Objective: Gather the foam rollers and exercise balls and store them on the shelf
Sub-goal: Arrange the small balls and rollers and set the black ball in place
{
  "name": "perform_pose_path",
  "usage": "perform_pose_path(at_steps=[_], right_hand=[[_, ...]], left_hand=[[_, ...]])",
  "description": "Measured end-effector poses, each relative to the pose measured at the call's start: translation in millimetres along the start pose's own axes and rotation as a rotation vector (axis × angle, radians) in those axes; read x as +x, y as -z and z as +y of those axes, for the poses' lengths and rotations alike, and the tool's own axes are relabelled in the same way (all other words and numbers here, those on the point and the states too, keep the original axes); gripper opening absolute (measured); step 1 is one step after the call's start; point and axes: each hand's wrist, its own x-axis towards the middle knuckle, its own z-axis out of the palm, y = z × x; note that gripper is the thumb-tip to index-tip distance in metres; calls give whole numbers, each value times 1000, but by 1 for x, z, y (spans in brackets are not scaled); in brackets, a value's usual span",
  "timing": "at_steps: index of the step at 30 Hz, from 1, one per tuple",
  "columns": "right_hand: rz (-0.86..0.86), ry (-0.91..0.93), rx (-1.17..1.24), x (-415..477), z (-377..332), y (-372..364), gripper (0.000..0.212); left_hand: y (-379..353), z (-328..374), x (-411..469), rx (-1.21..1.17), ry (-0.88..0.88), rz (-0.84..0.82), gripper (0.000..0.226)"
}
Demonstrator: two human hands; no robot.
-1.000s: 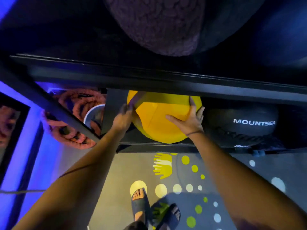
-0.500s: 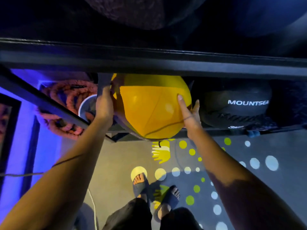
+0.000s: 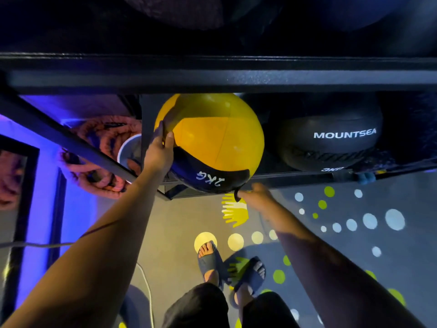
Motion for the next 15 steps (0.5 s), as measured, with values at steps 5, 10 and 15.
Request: perform_pose_path(at_steps=[5,10,15], right_hand=[[-37,-95,264,23,-4,-38,24],[48,-155,411,46,-14,-37,33],[275,192,-47,66,-55,16,47]], left_hand=[[-2,-7,8,81,25,-14,59],[-14,-8,0,-114,114,1,91],[-43,-21,-11,-391,191,138,119]])
